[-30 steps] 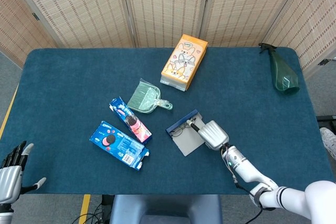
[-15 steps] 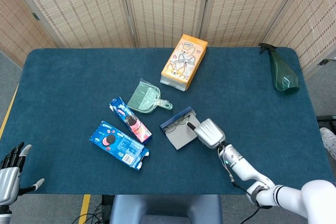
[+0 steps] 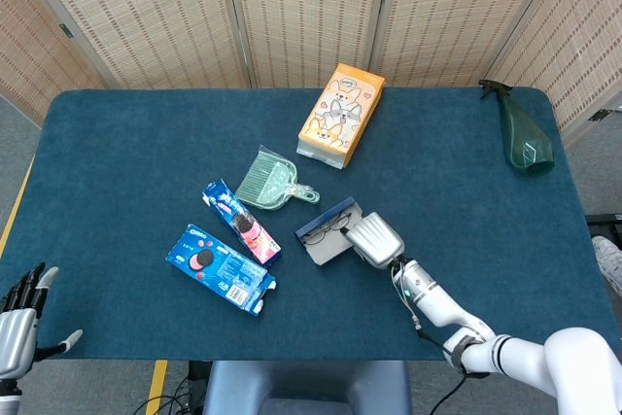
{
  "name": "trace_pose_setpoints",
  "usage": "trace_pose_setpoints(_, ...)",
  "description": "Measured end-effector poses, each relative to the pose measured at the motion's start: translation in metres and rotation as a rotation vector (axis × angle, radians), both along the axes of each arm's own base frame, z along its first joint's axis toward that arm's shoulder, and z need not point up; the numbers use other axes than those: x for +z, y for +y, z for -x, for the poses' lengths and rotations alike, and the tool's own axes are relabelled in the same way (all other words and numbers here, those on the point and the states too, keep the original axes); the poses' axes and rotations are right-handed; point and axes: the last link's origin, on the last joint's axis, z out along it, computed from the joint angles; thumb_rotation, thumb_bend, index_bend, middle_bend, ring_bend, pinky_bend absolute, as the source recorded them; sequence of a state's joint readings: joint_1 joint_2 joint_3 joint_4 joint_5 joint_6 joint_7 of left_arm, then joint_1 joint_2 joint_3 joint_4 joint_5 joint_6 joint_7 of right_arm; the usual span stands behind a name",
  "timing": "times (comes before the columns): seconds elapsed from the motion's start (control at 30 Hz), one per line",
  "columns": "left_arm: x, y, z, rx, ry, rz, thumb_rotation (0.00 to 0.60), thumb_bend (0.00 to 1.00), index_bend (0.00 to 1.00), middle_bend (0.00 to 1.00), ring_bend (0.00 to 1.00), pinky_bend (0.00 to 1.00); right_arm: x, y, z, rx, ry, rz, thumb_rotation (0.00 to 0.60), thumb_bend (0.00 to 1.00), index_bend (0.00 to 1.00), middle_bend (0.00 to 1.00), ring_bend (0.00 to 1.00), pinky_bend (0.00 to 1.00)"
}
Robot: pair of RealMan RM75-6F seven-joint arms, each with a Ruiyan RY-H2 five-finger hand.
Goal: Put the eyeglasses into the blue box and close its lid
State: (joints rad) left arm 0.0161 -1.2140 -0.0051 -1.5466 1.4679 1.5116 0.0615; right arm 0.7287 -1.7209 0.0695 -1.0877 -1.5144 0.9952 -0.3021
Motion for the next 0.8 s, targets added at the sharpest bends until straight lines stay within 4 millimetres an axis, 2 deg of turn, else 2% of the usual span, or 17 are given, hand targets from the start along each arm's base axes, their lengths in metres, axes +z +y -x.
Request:
trace_pose_setpoints(0.2,0.001,0.001,-0.001,-0.002,0.001,-0.001,0.6,0.13,0.0,0.0,0.0,0.16,-0.001,0.002,0.003,-0.007,0.002,-0.013,0.6,0.46,0.68,1.0,1.0,1.0)
trace_pose_setpoints(0.3,0.001,0.001,-0.001,-0.004,0.001,-0.003,0.6,0.13,0.0,0.0,0.0,0.16,0.003,0.006,0.006,-0.004,0.004,-0.02,0.6,0.46,0.7,1.0,1.0,1.0)
trace_pose_setpoints(0.6,0.0,0.002,-0.004,-0.013,-0.005,-0.001,0.6,0.13,0.0,0.0,0.0,0.16,0.028,0.029,0.016,-0.012,0.002,-0.055,0.6,0.46,0.73,1.0,1.0,1.0)
trace_pose_setpoints(0.8,0.001,0.003,-0.005,-0.018,-0.006,-0.002,0.6,0.13,0.0,0.0,0.0,0.16,0.054,0.05,0.02,-0.015,0.027,-0.069,0.6,0.46,0.74,1.0,1.0,1.0)
